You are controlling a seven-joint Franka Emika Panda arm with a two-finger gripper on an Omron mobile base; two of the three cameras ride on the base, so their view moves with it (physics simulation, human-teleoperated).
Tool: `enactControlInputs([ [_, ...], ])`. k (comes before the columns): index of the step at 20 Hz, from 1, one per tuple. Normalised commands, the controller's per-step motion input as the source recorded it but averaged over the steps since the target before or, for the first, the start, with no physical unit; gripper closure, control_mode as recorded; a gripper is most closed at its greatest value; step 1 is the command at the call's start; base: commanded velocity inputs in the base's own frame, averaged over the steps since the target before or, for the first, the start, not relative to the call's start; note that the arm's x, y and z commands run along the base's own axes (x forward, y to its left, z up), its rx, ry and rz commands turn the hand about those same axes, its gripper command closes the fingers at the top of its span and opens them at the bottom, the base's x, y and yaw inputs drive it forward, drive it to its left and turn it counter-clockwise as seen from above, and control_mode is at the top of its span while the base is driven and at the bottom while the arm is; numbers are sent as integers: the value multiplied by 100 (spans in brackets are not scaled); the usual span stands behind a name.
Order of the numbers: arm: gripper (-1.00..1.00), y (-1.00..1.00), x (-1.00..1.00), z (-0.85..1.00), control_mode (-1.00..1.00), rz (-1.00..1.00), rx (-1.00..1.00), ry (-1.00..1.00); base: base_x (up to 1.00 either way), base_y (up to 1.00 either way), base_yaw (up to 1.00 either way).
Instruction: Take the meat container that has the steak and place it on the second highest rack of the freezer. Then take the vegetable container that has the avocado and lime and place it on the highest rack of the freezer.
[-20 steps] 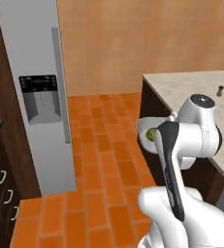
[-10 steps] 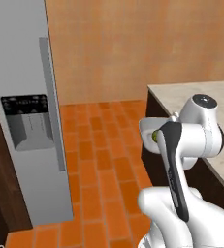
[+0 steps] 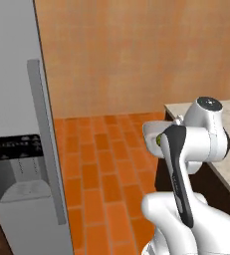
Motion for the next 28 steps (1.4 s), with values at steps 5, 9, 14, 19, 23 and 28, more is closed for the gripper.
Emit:
enactControlInputs([
  [5,100,0,0,0,100,0,0,0,100,-18,0],
  [9,100,0,0,0,100,0,0,0,100,-18,0],
  [14,100,0,0,0,100,0,0,0,100,-11,0],
  [19,100,0,0,0,100,0,0,0,100,-3,0],
  [23,100,0,0,0,100,0,0,0,55,-12,49],
  [28,100,0,0,0,100,0,0,0,-1,-1,100],
])
